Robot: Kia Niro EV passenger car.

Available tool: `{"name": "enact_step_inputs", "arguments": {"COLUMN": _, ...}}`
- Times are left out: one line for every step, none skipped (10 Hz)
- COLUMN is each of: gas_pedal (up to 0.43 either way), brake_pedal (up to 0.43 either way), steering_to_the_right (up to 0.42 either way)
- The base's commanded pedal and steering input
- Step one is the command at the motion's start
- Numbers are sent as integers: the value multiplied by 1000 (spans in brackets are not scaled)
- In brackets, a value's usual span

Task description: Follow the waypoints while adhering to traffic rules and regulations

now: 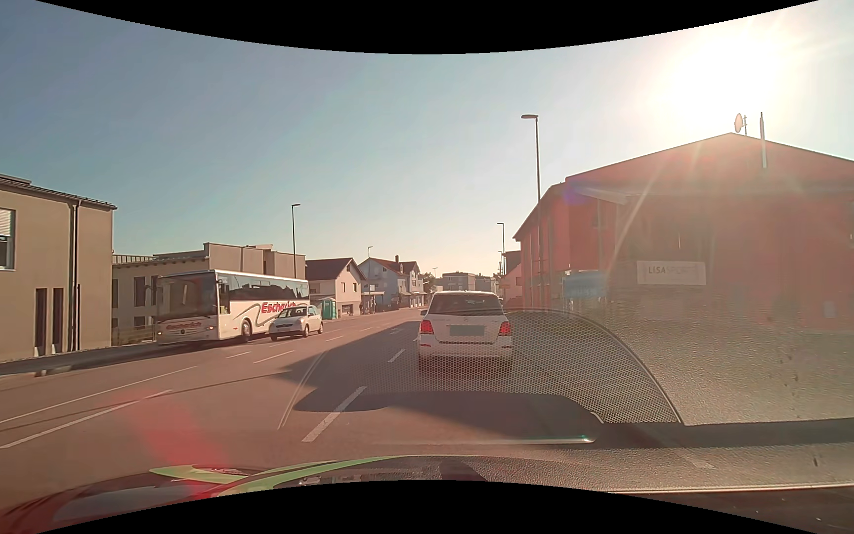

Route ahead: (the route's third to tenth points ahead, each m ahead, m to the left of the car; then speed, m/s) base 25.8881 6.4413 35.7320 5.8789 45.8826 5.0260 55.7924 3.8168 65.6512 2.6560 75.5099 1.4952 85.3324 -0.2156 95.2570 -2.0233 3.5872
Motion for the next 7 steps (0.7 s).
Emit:
{"name": "enact_step_inputs", "arguments": {"gas_pedal": 67, "brake_pedal": 0, "steering_to_the_right": 14}}
{"name": "enact_step_inputs", "arguments": {"gas_pedal": 67, "brake_pedal": 0, "steering_to_the_right": 14}}
{"name": "enact_step_inputs", "arguments": {"gas_pedal": 67, "brake_pedal": 0, "steering_to_the_right": 14}}
{"name": "enact_step_inputs", "arguments": {"gas_pedal": 67, "brake_pedal": 0, "steering_to_the_right": 14}}
{"name": "enact_step_inputs", "arguments": {"gas_pedal": 79, "brake_pedal": 0, "steering_to_the_right": 14}}
{"name": "enact_step_inputs", "arguments": {"gas_pedal": 79, "brake_pedal": 0, "steering_to_the_right": 15}}
{"name": "enact_step_inputs", "arguments": {"gas_pedal": 79, "brake_pedal": 0, "steering_to_the_right": 14}}
